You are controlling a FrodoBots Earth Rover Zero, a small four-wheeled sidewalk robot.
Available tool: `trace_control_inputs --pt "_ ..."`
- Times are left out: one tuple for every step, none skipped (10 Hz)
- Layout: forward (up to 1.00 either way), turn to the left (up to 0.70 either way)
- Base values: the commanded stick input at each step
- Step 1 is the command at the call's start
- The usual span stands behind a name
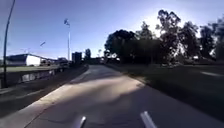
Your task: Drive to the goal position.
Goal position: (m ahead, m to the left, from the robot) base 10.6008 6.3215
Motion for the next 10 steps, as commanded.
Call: trace_control_inputs --pt "0.98 0.0" --pt "0.98 0.0" --pt "0.98 0.0" --pt "0.98 0.0" --pt "0.98 0.0" --pt "0.98 0.0" --pt "0.98 0.0" --pt "0.98 0.13" --pt "0.98 0.28" --pt "0.98 0.28"
